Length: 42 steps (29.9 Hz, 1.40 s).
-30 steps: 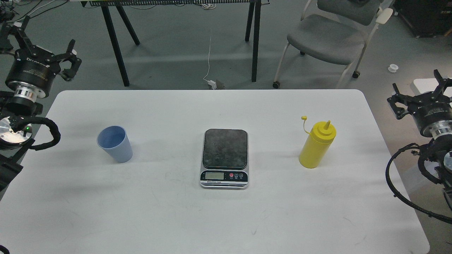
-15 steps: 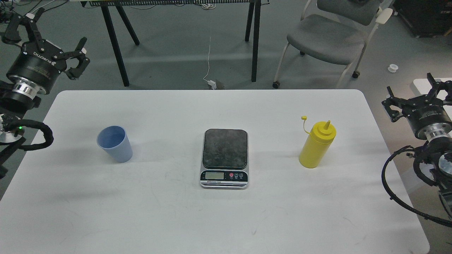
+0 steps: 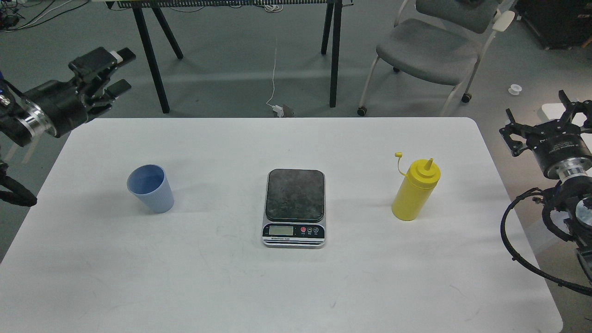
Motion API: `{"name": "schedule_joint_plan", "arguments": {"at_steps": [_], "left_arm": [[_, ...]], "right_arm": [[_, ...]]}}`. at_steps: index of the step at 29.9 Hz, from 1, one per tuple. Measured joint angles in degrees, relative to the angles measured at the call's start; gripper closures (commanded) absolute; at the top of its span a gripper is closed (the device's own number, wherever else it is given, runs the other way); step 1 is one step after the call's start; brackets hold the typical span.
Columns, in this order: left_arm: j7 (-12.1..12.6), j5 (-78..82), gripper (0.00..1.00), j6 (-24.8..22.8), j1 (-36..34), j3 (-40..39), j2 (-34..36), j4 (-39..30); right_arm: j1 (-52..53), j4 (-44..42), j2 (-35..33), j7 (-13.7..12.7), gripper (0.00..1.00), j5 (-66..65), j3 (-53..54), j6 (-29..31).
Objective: Pour seasoning into cup on scale with both arms
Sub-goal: 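Move the left gripper toward the light-blue cup, then close the left gripper around the light-blue cup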
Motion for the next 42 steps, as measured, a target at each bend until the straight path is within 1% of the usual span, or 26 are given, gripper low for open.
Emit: {"name": "schedule_joint_plan", "arguments": {"at_steps": [3, 7, 9, 11, 13, 19, 25, 30, 33, 34, 37, 42], "left_arm": [[-0.2, 14.5, 0.17, 3.8, 0.7, 0.9, -0.3, 0.1], [-0.2, 30.4, 0.21, 10.8, 1.1, 7.2, -0.5, 1.3], [-0.1, 34.0, 0.25, 14.1, 1.0, 11.0, -0.8, 3.0], [-0.1, 35.3, 0.3, 15.9, 0.6, 14.8, -2.1, 5.2], [-0.1, 35.7, 0.31, 16.5, 0.4, 17.4, -3.4, 7.4], [-0.2, 36.0, 0.44, 16.9, 0.2, 19.7, -7.2, 13.6], [-0.2, 35.7, 0.63, 17.7, 0.2, 21.0, -7.8, 15.1], [-0.2, 35.2, 0.72, 17.7, 0.4, 21.4, -8.5, 16.3], [-0.8, 35.3, 0.9, 17.7, 0.5, 21.4, -8.6, 16.4], [-0.9, 35.3, 0.92, 17.7, 0.6, 21.4, -8.6, 16.5], [-1.1, 35.4, 0.96, 17.6, 0.7, 21.5, -8.6, 16.5], [-1.2, 35.1, 0.97, 17.5, 0.4, 21.6, -8.5, 16.5]], "right_arm": [[0.0, 0.1, -0.1, 0.0, 0.0, 0.0, 0.1, 0.0], [-0.2, 0.5, -0.3, 0.0, 0.0, 0.0, 0.1, 0.0], [-0.4, 0.5, -0.7, 0.0, 0.0, 0.0, 0.2, 0.0], [-0.4, 0.5, -0.9, 0.0, 0.0, 0.0, 0.2, 0.0], [-0.4, 0.5, -1.0, 0.0, 0.0, 0.0, 0.2, 0.0], [-0.4, 0.5, -1.1, 0.0, 0.0, 0.0, 0.2, 0.0], [-0.4, 0.4, -1.1, 0.0, 0.0, 0.0, 0.2, 0.0], [-0.4, 0.4, -1.1, 0.0, 0.0, 0.0, 0.2, 0.0], [-0.4, 0.3, -1.1, 0.0, 0.0, 0.0, 0.2, 0.0], [-0.4, 0.3, -1.1, 0.0, 0.0, 0.0, 0.2, 0.0], [-0.4, 0.3, -1.1, 0.0, 0.0, -0.1, 0.2, 0.0], [-0.4, 0.3, -1.1, 0.0, 0.0, -0.1, 0.2, 0.0]]}}
